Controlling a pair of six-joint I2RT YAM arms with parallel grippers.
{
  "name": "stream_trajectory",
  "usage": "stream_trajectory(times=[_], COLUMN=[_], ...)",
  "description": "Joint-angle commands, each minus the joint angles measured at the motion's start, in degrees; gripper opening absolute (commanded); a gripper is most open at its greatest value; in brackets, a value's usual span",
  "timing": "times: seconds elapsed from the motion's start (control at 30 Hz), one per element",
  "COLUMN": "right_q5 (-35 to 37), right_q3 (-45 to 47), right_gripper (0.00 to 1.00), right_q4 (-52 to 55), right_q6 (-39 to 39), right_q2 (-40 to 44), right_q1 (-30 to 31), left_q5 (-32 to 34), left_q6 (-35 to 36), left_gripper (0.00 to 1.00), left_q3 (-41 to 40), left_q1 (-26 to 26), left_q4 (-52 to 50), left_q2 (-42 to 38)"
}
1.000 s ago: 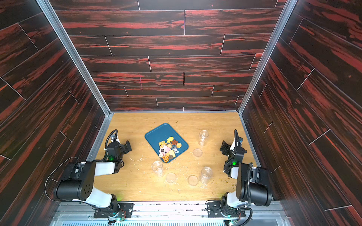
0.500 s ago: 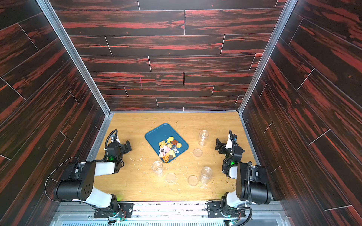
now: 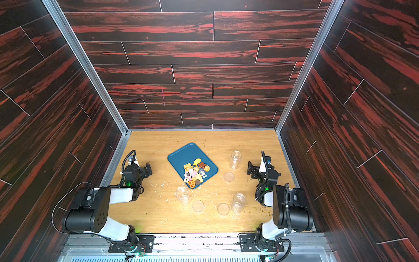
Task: Pour the cookies out of the jar
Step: Reset both arms
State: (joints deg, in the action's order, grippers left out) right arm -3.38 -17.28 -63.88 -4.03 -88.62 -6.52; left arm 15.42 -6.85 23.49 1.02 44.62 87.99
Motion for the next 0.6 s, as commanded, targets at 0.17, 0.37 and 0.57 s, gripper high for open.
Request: stream_trajectory(times=[0.17, 0.37, 0.57], right_q5=[1.7, 1.7, 1.8], right_q3=[-0.3, -0.3, -0.3], right_gripper=[0.99, 0.99, 0.98], right_q4=[-1.9, -2.0, -2.1], right_q6=[0.2, 0.2, 0.2], right_q2=[-1.0, -1.1, -1.0], right_q1=[0.5, 0.5, 0.4], left_q5=[0.0, 0.0, 0.0], left_q6=[0.9, 0.9, 0.9], left_gripper=[1.0, 1.0, 1.0], left_q3=[0.8, 0.8, 0.8], left_q1=[0.0, 0.0, 0.0], left_q4=[1.2, 1.2, 1.2], left_q2=[-0.3, -0.3, -0.3])
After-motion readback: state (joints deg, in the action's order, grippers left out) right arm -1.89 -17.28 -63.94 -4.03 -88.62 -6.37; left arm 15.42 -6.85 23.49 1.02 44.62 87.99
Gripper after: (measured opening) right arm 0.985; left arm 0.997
